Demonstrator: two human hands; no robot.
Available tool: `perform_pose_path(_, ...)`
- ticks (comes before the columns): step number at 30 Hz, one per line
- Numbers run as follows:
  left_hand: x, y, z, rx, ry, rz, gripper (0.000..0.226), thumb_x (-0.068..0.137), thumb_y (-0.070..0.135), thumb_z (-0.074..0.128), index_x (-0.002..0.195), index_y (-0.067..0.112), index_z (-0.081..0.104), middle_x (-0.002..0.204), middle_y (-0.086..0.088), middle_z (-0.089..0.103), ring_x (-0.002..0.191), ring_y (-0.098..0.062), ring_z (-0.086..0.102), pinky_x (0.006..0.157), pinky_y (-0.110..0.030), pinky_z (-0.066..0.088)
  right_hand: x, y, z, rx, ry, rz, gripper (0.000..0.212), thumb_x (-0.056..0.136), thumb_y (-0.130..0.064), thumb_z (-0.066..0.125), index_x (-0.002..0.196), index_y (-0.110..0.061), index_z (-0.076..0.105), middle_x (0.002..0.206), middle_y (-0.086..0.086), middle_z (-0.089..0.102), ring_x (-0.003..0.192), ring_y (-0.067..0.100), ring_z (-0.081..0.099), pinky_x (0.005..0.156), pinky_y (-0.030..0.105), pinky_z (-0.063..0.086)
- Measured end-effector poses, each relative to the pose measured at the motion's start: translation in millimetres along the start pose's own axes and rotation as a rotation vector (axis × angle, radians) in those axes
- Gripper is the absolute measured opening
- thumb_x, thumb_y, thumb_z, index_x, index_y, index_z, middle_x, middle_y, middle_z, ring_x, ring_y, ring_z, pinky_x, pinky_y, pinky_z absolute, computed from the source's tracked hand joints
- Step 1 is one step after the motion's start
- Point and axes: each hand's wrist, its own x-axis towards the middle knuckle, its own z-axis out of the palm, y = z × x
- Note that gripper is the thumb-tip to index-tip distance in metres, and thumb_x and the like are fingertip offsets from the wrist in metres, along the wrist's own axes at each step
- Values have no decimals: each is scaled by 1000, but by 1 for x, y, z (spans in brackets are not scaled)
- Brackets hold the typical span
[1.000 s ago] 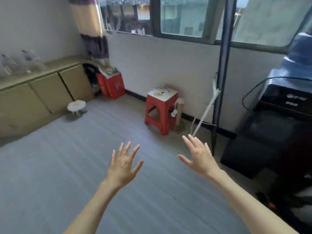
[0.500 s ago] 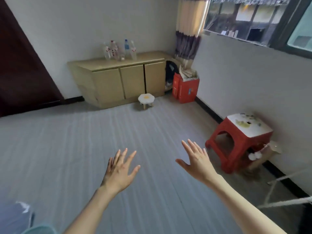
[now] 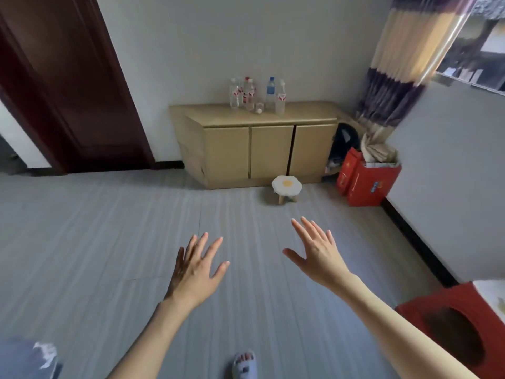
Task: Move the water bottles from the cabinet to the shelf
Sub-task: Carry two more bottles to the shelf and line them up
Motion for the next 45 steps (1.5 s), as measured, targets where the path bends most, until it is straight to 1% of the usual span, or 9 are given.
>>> perform_pose_path(7, 192, -20, -14, -106, 77, 9, 85, 68, 69, 3, 144, 33, 18, 156, 0, 7, 144, -19, -2, 116, -40, 3, 183, 16, -17, 9, 47, -17, 72, 90, -55, 40, 148, -26, 8, 157, -1, 8, 145, 20, 3, 117, 44, 4)
perform_pose_path(12, 308, -18, -17, -134, 70, 54, 83, 69, 68, 6, 143, 33, 21, 156, 1, 9, 144, -18, -1, 115, -40, 3, 291, 37, -29, 46, 90, 4, 71, 90, -52, 43, 148, -25, 11, 157, 0, 13, 145, 20, 5, 117, 43, 6)
perform_pose_path(18, 427, -28, 10, -164, -31, -18, 87, 65, 70, 3, 144, 35, 17, 157, 2, 3, 144, -18, -4, 116, -40, 2, 420, 78, -14, 44, 18, 25, 70, 90, -52, 42, 148, -27, 11, 157, 0, 12, 145, 21, 5, 116, 42, 7)
perform_pose_path(24, 566, -33, 1, -178, 23, -71, 89, 65, 70, 4, 144, 32, 19, 157, -1, 5, 144, -21, -2, 116, -40, 4, 573, 112, -26, 59, 11, -16, 69, 90, -51, 43, 147, -27, 12, 156, 0, 12, 145, 21, 6, 115, 42, 8)
perform_pose_path(29, 662, -39, -8, -192, 75, -100, 86, 67, 69, 6, 143, 32, 20, 156, 0, 7, 144, -19, -1, 116, -38, 6, 685, 114, -37, 85, 30, -73, 70, 90, -51, 43, 147, -25, 12, 156, 0, 14, 144, 20, 9, 116, 38, 8)
perform_pose_path(33, 715, -55, 2, -225, 18, -141, 88, 66, 70, 5, 143, 32, 20, 156, 0, 6, 144, -20, -1, 117, -38, 7, 748, 114, -22, 73, -71, -101, 69, 92, -52, 39, 148, -26, 8, 157, -1, 10, 145, 19, 6, 117, 38, 7)
perform_pose_path(40, 858, -104, 11, -251, -29, -168, 89, 65, 70, 6, 144, 31, 19, 156, 0, 5, 144, -20, 0, 116, -38, 10, 899, 117, 1, 90, -83, -80, 69, 91, -50, 43, 147, -27, 10, 156, -2, 11, 145, 19, 7, 116, 37, 6)
perform_pose_path(43, 929, -128, 7, -268, -49, -133, 74, 79, 66, 22, 144, 30, 19, 156, -2, 6, 144, -21, 1, 116, -39, 11, 967, 115, 5, 91, -63, -62, 68, 91, -48, 44, 147, -25, 13, 156, 1, 15, 144, 19, 10, 116, 37, 8)
perform_pose_path(45, 975, -144, -1, -292, -43, -127, 59, 91, 52, 35, 144, 29, 21, 156, -2, 7, 144, -21, 1, 116, -39, 11, 1010, 112, 2, 79, -54, -64, 68, 91, -49, 44, 146, -23, 15, 155, 3, 17, 143, 20, 12, 117, 36, 10)
